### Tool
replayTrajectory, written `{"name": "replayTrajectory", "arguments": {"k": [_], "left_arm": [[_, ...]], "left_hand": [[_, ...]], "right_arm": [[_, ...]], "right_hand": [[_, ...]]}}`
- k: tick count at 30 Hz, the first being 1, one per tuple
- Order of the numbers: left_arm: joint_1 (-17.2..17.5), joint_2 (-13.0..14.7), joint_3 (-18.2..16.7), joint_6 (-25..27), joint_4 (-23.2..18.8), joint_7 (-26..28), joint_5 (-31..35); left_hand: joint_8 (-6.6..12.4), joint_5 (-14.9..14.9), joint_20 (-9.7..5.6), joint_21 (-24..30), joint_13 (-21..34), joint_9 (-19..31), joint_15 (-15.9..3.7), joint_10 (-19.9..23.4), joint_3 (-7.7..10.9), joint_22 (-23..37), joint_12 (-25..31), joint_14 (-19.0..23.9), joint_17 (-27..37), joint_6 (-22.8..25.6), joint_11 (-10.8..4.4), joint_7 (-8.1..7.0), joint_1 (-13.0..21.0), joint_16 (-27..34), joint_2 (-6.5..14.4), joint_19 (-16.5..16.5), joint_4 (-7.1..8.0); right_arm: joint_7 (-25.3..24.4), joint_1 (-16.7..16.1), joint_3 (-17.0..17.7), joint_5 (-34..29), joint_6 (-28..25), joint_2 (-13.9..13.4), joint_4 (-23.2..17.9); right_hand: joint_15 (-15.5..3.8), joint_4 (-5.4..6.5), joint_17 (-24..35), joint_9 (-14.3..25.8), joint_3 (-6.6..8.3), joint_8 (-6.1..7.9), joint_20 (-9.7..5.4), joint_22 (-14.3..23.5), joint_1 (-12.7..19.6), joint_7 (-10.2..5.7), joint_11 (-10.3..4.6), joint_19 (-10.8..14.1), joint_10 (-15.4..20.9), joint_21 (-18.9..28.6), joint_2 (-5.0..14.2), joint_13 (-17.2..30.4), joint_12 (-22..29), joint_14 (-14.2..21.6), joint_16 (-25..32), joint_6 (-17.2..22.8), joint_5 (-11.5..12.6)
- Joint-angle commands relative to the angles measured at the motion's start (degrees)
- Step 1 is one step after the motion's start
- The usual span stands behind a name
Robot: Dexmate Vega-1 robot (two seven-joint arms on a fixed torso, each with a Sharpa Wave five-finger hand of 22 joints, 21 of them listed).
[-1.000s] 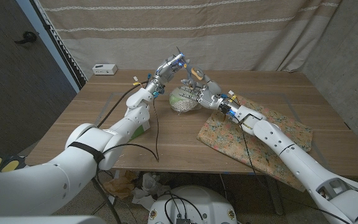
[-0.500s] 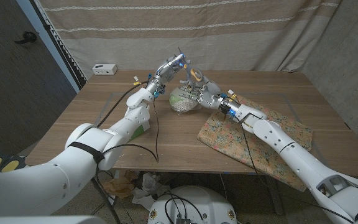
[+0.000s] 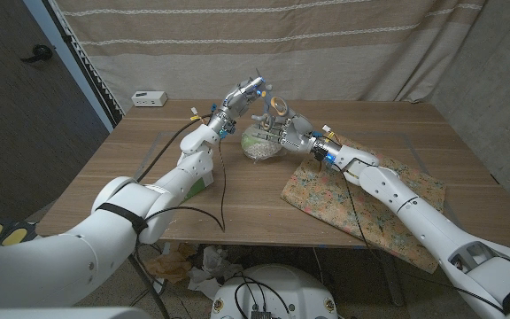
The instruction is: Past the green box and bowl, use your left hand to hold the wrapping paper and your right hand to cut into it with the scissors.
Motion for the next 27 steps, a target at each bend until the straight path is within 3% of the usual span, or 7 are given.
{"name": "replayTrajectory", "arguments": {"k": [1, 5, 9, 16, 20, 23, 27], "left_arm": [[-0.72, -0.39, 0.00, -0.69, 1.44, -0.43, -0.21], [-0.94, -0.52, -0.04, -0.80, 1.85, -0.68, -0.20], [-1.36, -0.69, -0.06, -1.06, 2.60, -1.38, -0.17], [-2.37, -1.10, -0.23, -1.53, 4.57, -3.10, -0.20], [-2.68, -1.31, -0.42, -1.65, 5.28, -3.37, -0.19], [-3.00, -1.49, -0.59, -1.75, 5.97, -3.70, -0.20], [-3.60, -1.79, -0.79, -1.94, 7.21, -4.14, -0.12]], "left_hand": [[0.05, 0.13, -0.05, 0.28, -0.05, 0.16, -6.52, -0.28, 10.91, 0.07, 0.28, 0.25, 0.20, 0.88, -0.35, -1.27, 0.91, -0.01, 0.51, 0.30, -4.40], [0.02, 0.15, -0.03, 0.29, -0.09, 0.17, -6.52, -0.40, 11.20, 0.08, 0.31, 0.23, 0.21, 0.88, -0.35, -1.20, 0.80, 0.00, 0.44, 0.27, -4.36], [-0.06, 0.17, -0.08, 0.32, -0.05, 0.09, -6.53, -0.38, 11.62, 0.08, 0.47, 0.23, 0.24, 0.89, -0.36, -1.44, 0.67, 0.02, 0.35, 0.29, -4.33], [-0.13, 0.13, -0.16, 0.35, -0.16, -0.07, -6.51, -0.39, 12.33, 0.08, 0.62, 0.08, 0.25, 1.19, -0.36, -1.55, 0.44, -0.03, -0.02, 0.27, -4.36], [-0.23, 0.08, -0.14, 0.36, -0.28, -0.21, -6.52, -0.36, 12.82, 0.06, 0.69, 0.07, 0.25, 1.36, -0.38, -1.53, 0.30, -0.02, -0.21, 0.25, -4.39], [-0.28, 0.01, -0.02, 0.36, -0.49, -0.25, -6.51, -0.27, 13.32, 0.05, 0.72, 0.07, 0.26, 1.47, -0.36, -1.42, 0.11, 0.00, -0.40, 0.21, -4.38], [-0.34, -0.08, -0.08, 0.33, -0.60, -0.23, -6.52, -0.06, 13.86, 0.03, 0.88, 0.07, 0.25, 1.56, -0.36, -1.47, -0.13, 0.01, -0.64, 0.10, -4.37]], "right_arm": [[2.78, 1.10, -0.71, -1.02, 0.29, -0.05, 1.03], [2.01, 1.14, -0.79, -1.23, -0.24, -0.27, 0.71], [1.16, 1.09, -0.74, -1.03, -0.97, -0.37, 0.45], [-1.13, 0.50, -0.16, 0.17, -2.30, -0.08, 0.04], [-2.02, 0.19, 0.24, 0.86, -2.78, 0.09, -0.17], [-2.04, 0.35, 0.27, 0.79, -2.80, 0.06, -0.10], [-1.90, 0.51, 0.26, 0.42, -2.23, 0.23, 0.24]], "right_hand": [[0.21, -0.03, 0.10, 0.43, 0.25, 0.58, 0.15, 0.00, 1.43, -1.07, 0.07, 0.84, 1.18, 0.55, 0.19, -0.01, 0.54, 1.12, 0.56, 2.12, 0.38], [0.18, -0.03, 0.09, 0.67, 0.31, 0.94, 0.16, 0.00, 1.71, -1.01, -0.33, 1.10, 1.72, 0.60, 0.23, -0.03, 0.71, 1.77, 0.65, 2.95, 0.44], [-0.76, 0.02, 0.07, 1.88, 0.60, 2.63, 0.12, -0.01, 2.82, -1.57, -0.92, 2.72, 4.55, 0.92, 0.48, -0.12, 1.64, 4.47, 0.84, 6.71, 0.43], [-2.79, -0.31, 0.09, 3.56, 2.31, 4.40, -0.50, 0.01, 6.43, -2.78, -3.46, 6.70, 8.47, 1.71, 2.86, -0.22, 2.76, 8.94, 1.19, 10.69, -0.20], [-4.12, -0.79, 0.05, 4.63, 3.74, 6.11, -1.34, 0.03, 9.41, -3.70, -6.45, 7.86, 10.17, 1.64, 4.34, -0.30, 3.05, 10.61, 1.06, 14.57, -0.84], [-4.52, -0.87, 0.05, 5.06, 4.11, 6.50, -1.51, 0.03, 10.41, -3.97, -6.09, 8.29, 10.77, 1.63, 4.43, -0.32, 3.11, 11.00, 0.93, 15.27, -1.18], [-4.67, -0.87, 0.05, 5.33, 4.23, 6.75, -1.78, 0.04, 10.93, -3.90, -7.10, 8.56, 11.20, 1.61, 4.31, -0.33, 3.15, 11.50, 0.95, 15.72, -1.41]]}}
